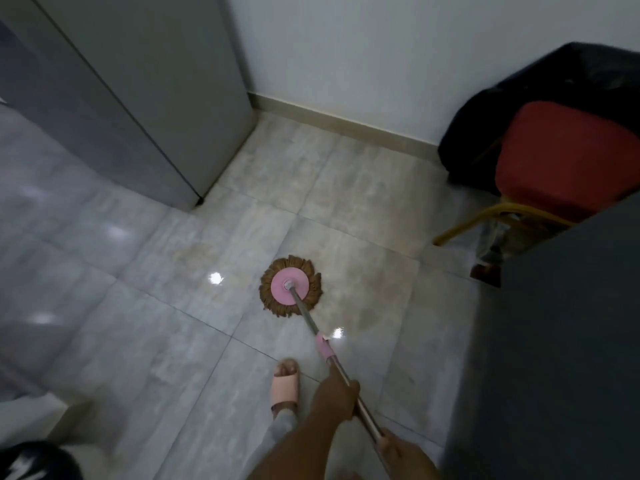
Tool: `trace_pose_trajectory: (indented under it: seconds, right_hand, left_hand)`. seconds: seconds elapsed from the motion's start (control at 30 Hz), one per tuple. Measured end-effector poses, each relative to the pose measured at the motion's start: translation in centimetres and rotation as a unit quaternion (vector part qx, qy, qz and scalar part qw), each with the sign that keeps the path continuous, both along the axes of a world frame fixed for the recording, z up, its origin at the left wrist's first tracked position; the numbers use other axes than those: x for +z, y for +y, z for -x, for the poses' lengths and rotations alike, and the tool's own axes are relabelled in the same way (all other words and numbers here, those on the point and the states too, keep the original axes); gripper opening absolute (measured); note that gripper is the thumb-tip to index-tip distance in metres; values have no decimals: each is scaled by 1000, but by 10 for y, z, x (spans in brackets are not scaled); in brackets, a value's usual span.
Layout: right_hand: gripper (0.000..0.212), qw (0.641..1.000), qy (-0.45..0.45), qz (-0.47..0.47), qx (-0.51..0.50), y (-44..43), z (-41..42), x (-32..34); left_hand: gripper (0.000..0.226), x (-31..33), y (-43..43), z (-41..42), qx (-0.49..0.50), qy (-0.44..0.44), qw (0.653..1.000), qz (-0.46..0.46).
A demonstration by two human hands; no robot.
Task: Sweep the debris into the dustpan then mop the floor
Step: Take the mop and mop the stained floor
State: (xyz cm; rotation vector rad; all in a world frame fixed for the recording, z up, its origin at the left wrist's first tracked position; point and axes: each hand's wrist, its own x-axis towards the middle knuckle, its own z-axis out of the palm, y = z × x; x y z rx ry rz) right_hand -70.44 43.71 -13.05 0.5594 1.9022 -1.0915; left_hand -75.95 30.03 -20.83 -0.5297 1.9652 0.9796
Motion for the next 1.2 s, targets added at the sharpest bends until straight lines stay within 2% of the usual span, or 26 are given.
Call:
trace_pose_trajectory:
  seconds: [0.03,0.07,0.1,0.13,0.2,0.27,0.33,0.43,0.53,0.63,0.67,0.73,0.83,0.9,1.03,1.1,1.13,1.2]
  right_hand:
    - [52,997,60,-6,50,-20,15,-4]
    - [51,993,94,-39,52,-34,24,-5]
    - [43,987,110,-51,109,-48,39,0]
    - [36,985,91,-44,140,-61,54,0]
    - [35,982,52,-33,179,-84,89,-3]
    - [33,971,35,-21,234,-117,118,-4]
    - [31,970,23,-17,242,-154,148,-6]
    - [33,977,23,-16,213,-197,185,-13]
    - [31,972,-8,7,237,-216,211,-9]
    - [25,942,0,-18,334,-201,230,21]
    - [34,922,19,-65,381,-190,232,32]
    - [52,883,70,-133,445,-168,226,63]
    - [57,841,105,-212,486,-135,214,106]
    - [55,825,116,-249,494,-114,209,141]
    - [33,736,334,-322,493,-59,208,212]
    - [25,715,356,-296,523,-38,207,233]
    - [28,702,380,-285,531,-25,204,239]
    - [33,703,435,-266,497,-4,200,253]
  left_hand:
    - [71,-3,-14,14,29,5,1000,-3]
    - [70,-7,-29,26,48,11,999,5]
    - [69,-10,-45,38,57,17,998,24]
    - [67,-14,-62,50,60,21,997,50]
    - [59,-21,-95,71,71,28,993,93]
    - [48,-24,-128,92,127,23,987,97]
    - [42,-25,-160,113,217,9,973,78]
    - [38,-20,-204,141,360,-27,933,1]
    - [48,-5,-231,163,397,-51,914,-65]
    - [51,19,-230,178,365,-71,921,-120]
    - [51,27,-225,180,334,-71,931,-126]
    - [54,42,-208,179,229,-47,966,-108]
    - [51,61,-168,171,97,3,992,-81]
    - [47,77,-138,166,47,24,995,-81]
    - [46,111,-74,160,-61,105,992,-37]
    - [41,129,-45,163,-82,155,984,-24]
    - [37,138,-32,165,-91,179,980,-13]
    - [33,154,-12,171,-101,220,970,9]
